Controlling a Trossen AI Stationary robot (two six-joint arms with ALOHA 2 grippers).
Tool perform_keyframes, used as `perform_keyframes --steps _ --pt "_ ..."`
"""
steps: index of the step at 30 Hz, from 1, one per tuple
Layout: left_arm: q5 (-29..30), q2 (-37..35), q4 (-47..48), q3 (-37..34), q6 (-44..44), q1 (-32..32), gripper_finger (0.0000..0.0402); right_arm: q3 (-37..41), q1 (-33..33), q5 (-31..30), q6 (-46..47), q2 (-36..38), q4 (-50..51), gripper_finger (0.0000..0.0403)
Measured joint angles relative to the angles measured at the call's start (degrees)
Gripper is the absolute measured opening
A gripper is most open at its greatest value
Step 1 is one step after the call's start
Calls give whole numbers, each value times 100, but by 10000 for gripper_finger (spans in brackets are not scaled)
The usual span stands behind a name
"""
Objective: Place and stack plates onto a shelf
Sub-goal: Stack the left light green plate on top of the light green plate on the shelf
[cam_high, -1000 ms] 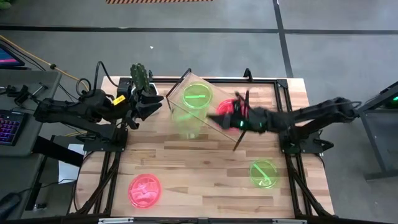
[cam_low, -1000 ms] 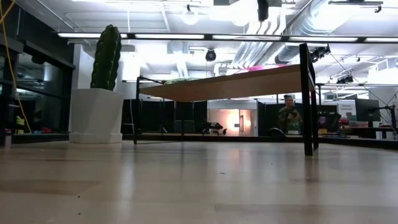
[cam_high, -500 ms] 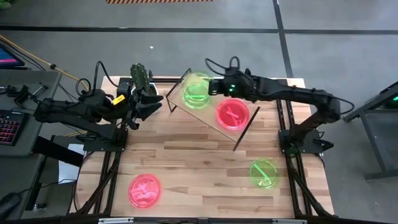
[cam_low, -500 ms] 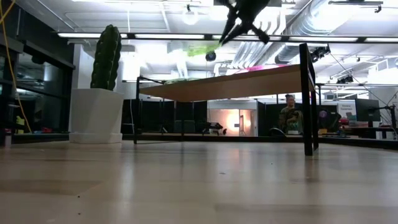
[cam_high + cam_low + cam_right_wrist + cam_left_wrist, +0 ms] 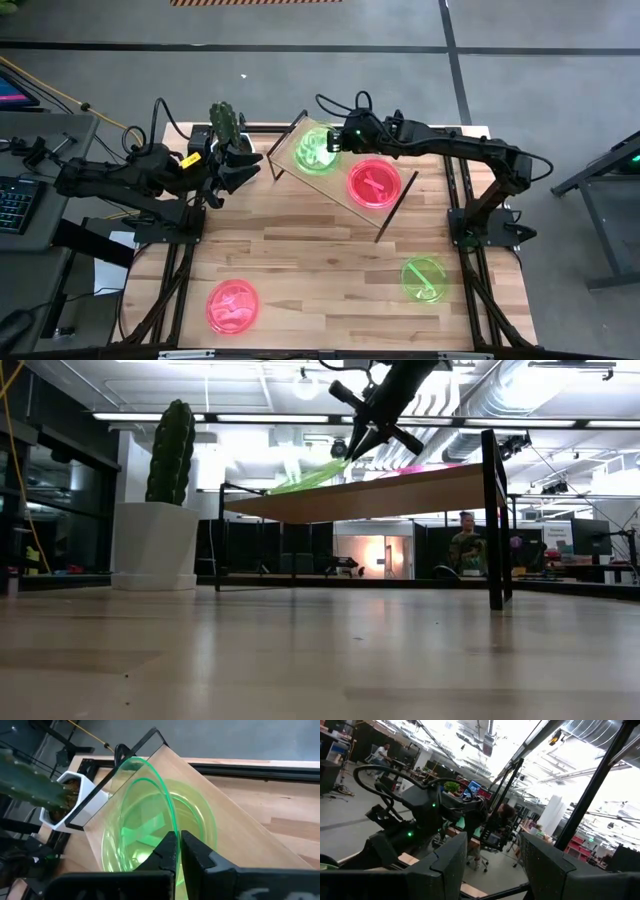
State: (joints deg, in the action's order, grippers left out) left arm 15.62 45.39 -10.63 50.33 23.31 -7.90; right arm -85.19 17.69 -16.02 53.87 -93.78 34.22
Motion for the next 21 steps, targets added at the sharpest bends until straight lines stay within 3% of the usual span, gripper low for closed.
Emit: perform_keyframes --steps 12,15,21 --pt "20 0 2 0 -106 0 175 0 7 -1 115 0 -110 12" --pt "20 0 2 0 -107 0 175 0 7 -1 105 0 -110 44" --pt "22 0 2 0 -105 0 175 2 7 5 11 6 -110 146"
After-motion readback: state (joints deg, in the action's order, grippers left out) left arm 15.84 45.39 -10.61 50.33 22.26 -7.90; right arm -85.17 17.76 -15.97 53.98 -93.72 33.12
